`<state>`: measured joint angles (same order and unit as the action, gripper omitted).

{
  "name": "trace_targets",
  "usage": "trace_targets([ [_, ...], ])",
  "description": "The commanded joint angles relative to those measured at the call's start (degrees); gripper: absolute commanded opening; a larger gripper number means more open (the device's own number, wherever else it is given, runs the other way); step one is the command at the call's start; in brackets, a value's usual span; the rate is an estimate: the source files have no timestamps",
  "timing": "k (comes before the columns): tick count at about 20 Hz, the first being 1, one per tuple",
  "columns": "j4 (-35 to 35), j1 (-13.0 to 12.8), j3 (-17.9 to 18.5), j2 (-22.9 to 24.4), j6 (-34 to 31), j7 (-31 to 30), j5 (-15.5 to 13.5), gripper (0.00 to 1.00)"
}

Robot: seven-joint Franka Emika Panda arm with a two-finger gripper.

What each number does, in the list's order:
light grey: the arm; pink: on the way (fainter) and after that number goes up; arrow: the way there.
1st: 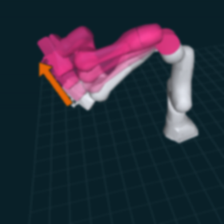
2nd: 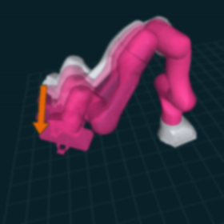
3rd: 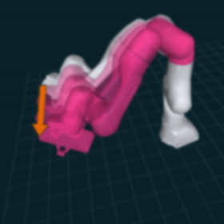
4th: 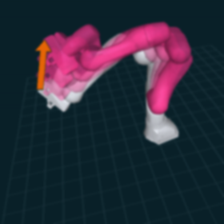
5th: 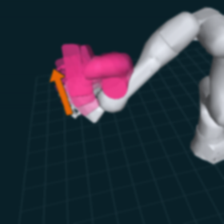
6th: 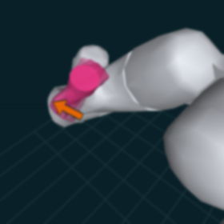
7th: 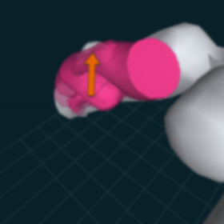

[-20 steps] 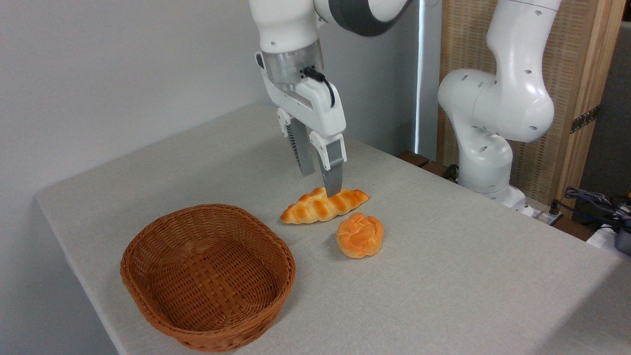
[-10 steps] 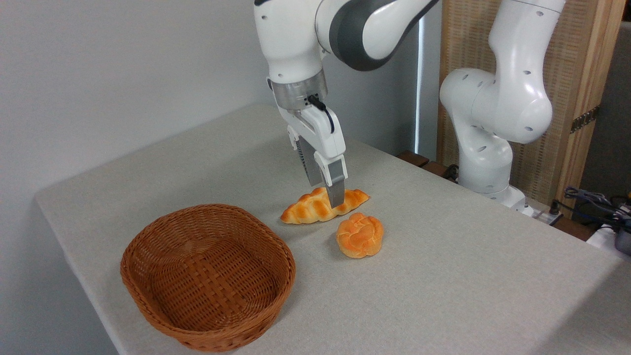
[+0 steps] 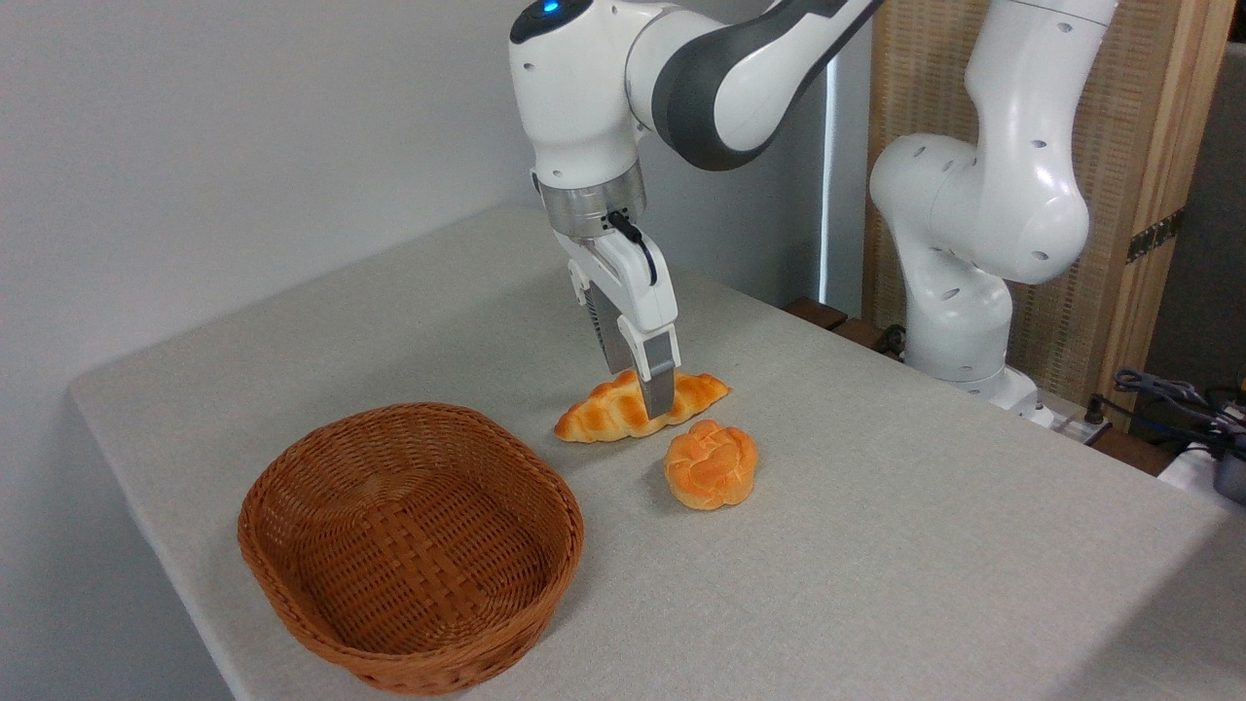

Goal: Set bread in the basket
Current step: 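Close the gripper on the middle of the braided roll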

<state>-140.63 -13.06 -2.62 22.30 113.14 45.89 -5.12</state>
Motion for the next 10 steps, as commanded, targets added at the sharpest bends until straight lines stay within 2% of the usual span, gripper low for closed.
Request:
trace_targets([
  [1, -1.3, -0.8, 0.6, -0.3, 2.2, 1.3, -1.2, 1.0],
  [10, -3.3, -1.3, 0.7, -0.3, 4.4, 1.4, -1.1, 1.0],
])
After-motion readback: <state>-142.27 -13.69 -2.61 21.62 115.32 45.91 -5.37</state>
